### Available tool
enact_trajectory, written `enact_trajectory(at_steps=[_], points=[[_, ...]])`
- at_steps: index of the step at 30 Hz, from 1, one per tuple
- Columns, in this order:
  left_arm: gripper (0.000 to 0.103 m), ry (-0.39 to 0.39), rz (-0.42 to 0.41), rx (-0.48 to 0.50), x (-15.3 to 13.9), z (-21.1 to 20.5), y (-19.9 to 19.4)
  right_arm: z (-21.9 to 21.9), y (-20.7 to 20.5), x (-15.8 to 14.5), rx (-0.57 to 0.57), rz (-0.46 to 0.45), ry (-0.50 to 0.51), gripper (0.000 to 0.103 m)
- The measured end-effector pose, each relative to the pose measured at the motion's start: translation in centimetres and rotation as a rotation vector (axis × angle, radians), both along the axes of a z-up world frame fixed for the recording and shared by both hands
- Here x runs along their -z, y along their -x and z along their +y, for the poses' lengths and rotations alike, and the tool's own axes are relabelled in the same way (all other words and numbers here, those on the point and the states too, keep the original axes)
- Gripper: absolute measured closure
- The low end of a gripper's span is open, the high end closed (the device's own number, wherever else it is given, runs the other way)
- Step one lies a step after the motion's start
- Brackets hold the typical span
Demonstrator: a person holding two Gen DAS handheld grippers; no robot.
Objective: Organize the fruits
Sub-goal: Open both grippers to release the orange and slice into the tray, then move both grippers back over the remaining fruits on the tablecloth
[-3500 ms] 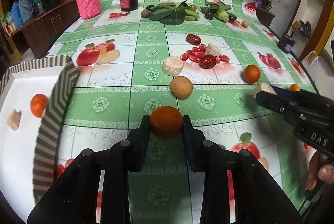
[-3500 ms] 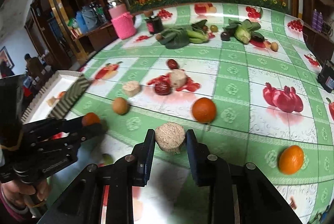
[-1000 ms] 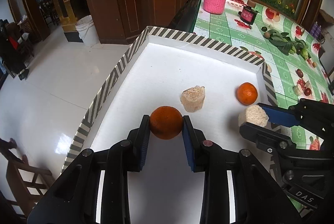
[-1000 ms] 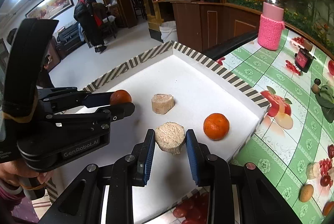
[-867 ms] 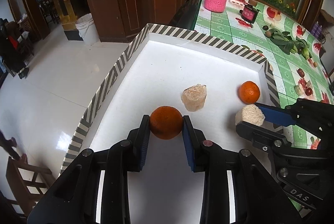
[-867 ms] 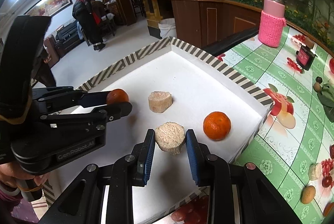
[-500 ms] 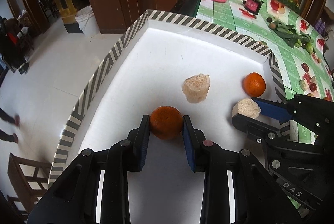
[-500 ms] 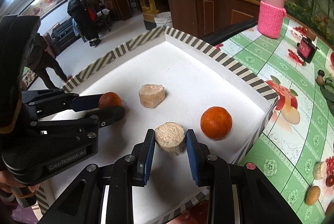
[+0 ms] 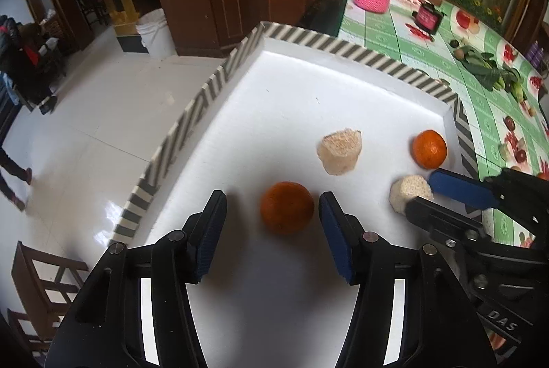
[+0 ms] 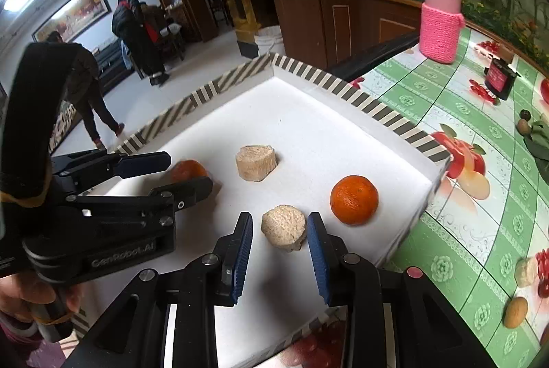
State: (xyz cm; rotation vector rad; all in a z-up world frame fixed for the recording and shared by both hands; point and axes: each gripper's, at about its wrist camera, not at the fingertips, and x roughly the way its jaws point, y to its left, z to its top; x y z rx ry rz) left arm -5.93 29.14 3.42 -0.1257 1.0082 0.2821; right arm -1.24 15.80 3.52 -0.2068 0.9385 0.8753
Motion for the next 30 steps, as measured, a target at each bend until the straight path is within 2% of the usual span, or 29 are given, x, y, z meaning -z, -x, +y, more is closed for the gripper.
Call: enact_trajectory(at_steps=[9,16,30], points=[[0.047,-0.083,-0.101,0.002,-2.4,-2.3,1.7,-3.2,1.5,-2.3,0.044,-0.037,-0.076,0.071],[0.047,-0.126,-0.187,0.040,-4.2,-6.1,2.5,-6.9,2.6,-3.0,0.112,-0.073,-0.070,0.071],[0.047,-0.076,-0.217,0.207,-4.4,-15.7,1.4,-16.8,3.3,-3.0,0.298,-0.090,-0.057,0.071]])
